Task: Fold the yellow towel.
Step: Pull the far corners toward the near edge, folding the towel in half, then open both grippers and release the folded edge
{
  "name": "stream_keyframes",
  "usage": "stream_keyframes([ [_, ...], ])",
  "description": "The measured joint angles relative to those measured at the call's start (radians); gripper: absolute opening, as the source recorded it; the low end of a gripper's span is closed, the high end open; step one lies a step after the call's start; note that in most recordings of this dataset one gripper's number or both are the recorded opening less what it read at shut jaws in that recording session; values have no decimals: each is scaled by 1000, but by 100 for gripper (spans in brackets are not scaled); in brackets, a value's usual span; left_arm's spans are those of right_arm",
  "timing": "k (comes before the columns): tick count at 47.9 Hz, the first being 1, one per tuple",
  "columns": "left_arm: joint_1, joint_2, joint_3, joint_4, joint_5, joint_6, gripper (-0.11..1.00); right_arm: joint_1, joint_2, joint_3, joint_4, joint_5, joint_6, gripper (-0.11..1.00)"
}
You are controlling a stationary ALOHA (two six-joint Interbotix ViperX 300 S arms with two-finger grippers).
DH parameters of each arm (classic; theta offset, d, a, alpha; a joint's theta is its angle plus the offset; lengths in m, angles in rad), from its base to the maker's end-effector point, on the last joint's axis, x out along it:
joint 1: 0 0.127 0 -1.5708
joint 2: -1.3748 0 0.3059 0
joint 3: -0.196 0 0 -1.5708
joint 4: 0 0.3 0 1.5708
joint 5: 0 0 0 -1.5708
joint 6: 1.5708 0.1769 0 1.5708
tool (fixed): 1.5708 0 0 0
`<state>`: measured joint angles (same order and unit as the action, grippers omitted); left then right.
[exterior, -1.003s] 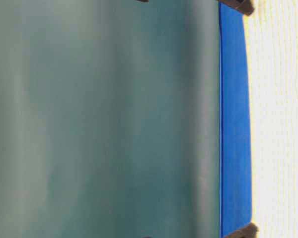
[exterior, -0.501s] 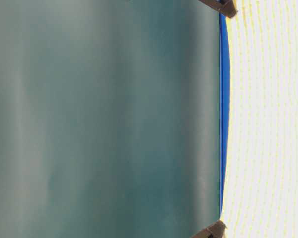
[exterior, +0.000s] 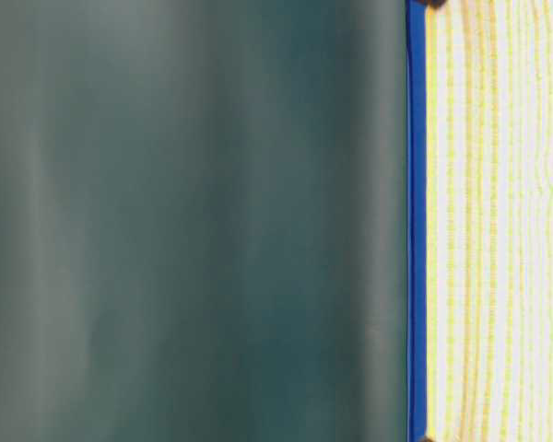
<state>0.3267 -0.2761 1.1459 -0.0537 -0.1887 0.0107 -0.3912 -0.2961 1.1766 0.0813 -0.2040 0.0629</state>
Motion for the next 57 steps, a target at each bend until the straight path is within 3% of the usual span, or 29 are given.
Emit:
stream_keyframes([
  [26,-374,-31,38,-2,-46,-282,3,321,-75,49,183,46,0,5],
  [33,-442,-29,32,-2,-46,-322,3,383,-75,49,230,51,0,5],
  [43,-480,-29,26,-2,-44,-342,3,453,-75,49,278,49,-2,5],
  [57,-486,-31,26,-2,-34,-342,3,491,-57,37,293,48,-2,5],
])
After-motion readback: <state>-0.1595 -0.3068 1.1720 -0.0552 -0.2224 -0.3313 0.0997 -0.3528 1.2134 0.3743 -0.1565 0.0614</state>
